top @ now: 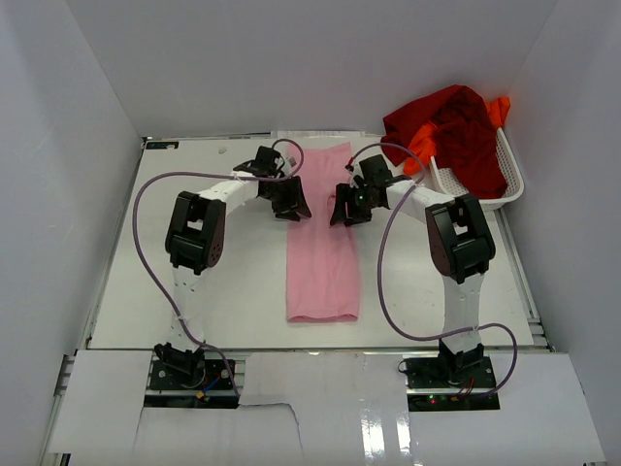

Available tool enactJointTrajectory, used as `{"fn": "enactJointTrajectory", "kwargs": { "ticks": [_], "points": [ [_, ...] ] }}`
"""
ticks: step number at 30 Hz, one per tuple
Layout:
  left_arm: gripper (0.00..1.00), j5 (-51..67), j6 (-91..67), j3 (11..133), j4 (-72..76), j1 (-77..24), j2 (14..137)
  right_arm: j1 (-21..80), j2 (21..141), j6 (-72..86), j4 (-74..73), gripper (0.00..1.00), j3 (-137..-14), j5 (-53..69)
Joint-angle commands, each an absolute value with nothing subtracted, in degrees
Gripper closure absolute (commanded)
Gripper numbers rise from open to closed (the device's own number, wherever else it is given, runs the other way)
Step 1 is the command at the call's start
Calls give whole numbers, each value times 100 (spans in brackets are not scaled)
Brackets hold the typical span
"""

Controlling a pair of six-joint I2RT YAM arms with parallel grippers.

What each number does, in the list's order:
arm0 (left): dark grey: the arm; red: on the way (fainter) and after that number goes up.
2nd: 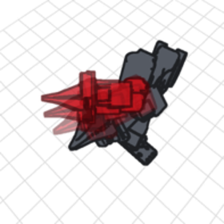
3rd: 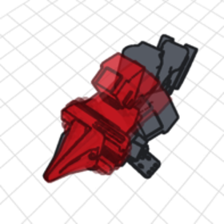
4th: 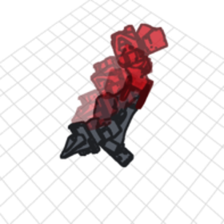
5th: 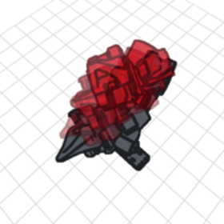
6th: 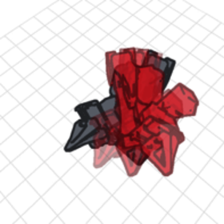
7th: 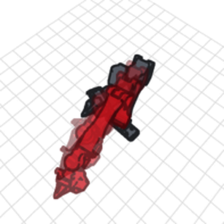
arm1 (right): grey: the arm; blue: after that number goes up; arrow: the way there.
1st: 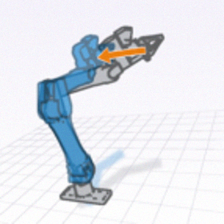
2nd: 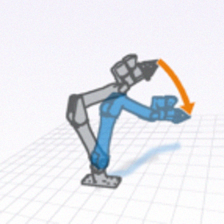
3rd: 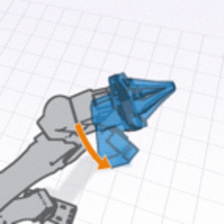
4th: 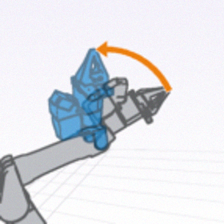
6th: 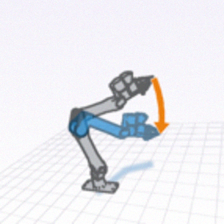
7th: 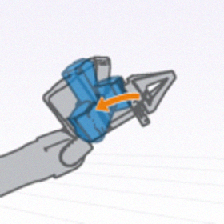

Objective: Fold and stack the t-shirts
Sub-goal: Rotate the tshirt 90 degrees

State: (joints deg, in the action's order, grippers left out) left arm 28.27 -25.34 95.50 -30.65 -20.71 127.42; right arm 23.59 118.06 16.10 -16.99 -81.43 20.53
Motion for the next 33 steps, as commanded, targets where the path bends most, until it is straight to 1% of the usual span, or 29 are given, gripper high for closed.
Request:
{"fn": "enactJointTrajectory", "kwargs": {
  "ticks": [1, 5, 9, 12, 17, 22, 27, 30, 32, 33],
  "points": [
    [44, 2470, -2329, 9992, -3400, -1802, 13130, 2268, 12155, 1450, -1934, 39, -8446, 1785],
    [44, 2496, -2250, 10598, -3629, -1477, 13482, 2180, 12401, 1415, -1995, 39, -8875, 1740],
    [44, 2523, -2153, 11336, -3884, -1415, 13833, 2101, 12804, 1345, -2092, 39, -9350, 1793],
    [44, 2618, -2179, 11557, -3972, -1415, 14009, 2048, 13016, 1318, -2092, 39, -9675, 1819],
    [44, 2768, -2259, 11496, -3938, -1415, 13984, 1969, 13245, 1239, -2153, 39, -10089, 1968],
    [44, 2734, -2276, 11286, -3929, -1415, 13387, 1960, 13140, 1125, -2127, 39, -10309, 2302],
    [43, 2418, -2171, 11215, -4130, -1415, 12457, 1960, 12455, 1151, -2074, 39, -10064, 2347],
    [43, 2312, -2083, 11259, -4306, -1415, 12139, 1960, 12060, 1081, -2197, 39, -9915, 2390],
    [43, 2189, -2004, 11206, -4491, -1406, 11770, 1969, 11640, 1072, -2259, 39, -9722, 2417],
    [43, 2180, -2004, 10980, -4517, -1406, 11612, 1969, 11471, 1064, -2267, 39, -9442, 2426]
  ]
}}
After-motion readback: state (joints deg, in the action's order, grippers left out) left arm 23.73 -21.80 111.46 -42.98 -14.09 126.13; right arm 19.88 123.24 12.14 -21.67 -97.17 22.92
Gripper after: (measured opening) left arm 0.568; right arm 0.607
